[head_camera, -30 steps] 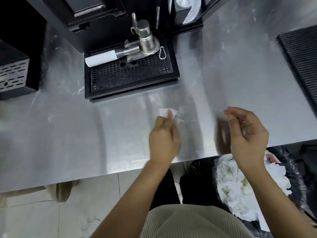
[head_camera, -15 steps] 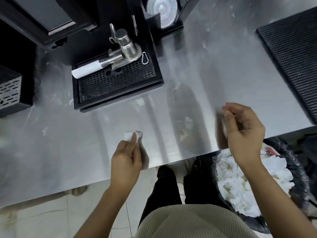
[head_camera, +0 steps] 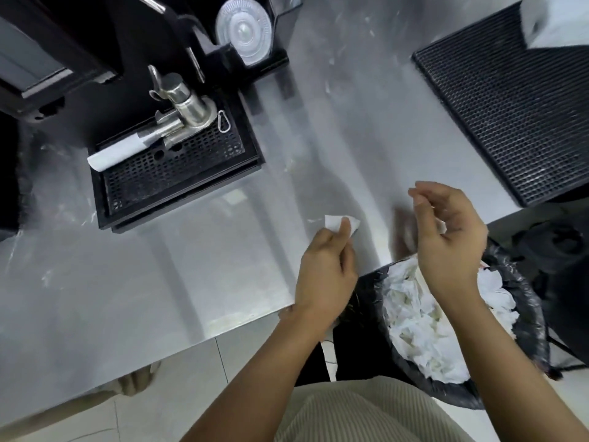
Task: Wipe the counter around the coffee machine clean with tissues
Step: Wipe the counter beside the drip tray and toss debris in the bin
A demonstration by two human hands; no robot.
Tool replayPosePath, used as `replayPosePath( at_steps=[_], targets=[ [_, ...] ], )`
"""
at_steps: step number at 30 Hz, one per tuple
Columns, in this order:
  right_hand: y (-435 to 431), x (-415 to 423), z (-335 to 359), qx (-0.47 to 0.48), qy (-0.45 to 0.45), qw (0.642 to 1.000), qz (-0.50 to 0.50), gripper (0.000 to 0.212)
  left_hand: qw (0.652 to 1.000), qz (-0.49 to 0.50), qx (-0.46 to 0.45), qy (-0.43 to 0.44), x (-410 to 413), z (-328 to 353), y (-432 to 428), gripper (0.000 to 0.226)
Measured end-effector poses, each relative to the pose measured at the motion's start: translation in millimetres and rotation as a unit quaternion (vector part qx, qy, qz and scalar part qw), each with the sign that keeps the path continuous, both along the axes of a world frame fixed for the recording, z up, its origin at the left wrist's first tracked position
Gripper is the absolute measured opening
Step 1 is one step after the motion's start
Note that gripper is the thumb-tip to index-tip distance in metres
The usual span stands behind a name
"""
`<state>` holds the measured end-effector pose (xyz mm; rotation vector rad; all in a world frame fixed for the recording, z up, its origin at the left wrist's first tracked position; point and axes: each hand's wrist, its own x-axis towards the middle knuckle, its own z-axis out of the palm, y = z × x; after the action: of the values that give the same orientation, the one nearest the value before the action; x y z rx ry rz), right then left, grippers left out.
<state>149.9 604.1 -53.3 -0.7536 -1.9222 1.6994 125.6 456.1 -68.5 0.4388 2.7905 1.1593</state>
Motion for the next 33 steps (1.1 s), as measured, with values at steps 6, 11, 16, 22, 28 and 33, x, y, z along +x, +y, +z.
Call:
replayPosePath(
  at_steps=[6, 11, 16, 22, 28, 33],
  targets=[
    [-3.8, 0.7, -9.4, -0.014, 0.023, 1.000, 0.009, 0.020, 0.976, 0.186, -0.054, 0.097, -46.4, 23.2, -90.8, 0.032],
    [-14.1, -6.0, -9.8, -0.003, 0.025, 1.000, 0.017, 0.017, 0.960, 0.219, -0.166, 0.059, -77.9, 0.0, -110.5, 0.032],
    [-25.6, -11.2, -9.0, 0.010, 0.010, 0.999, 0.036, 0.020, 0.985, 0.113, -0.105, 0.070, -73.9, -6.3, -44.1, 0.033],
    [-25.2, -14.7, -14.7, 0.023, 0.013, 0.999, 0.031, 0.017, 0.982, 0.145, -0.044, 0.114, -93.6, 4.5, -69.3, 0.024],
    [-15.4, -14.0, -11.5, 0.021, -0.001, 1.000, 0.011, 0.016, 0.973, 0.194, -0.085, 0.089, -89.1, -10.8, -64.5, 0.021],
    [-14.7, -18.7, -1.8, 0.003, 0.001, 1.000, 0.023, 0.016, 0.999, 0.038, -0.003, 0.029, -84.0, 3.7, -12.4, 0.021]
  ],
)
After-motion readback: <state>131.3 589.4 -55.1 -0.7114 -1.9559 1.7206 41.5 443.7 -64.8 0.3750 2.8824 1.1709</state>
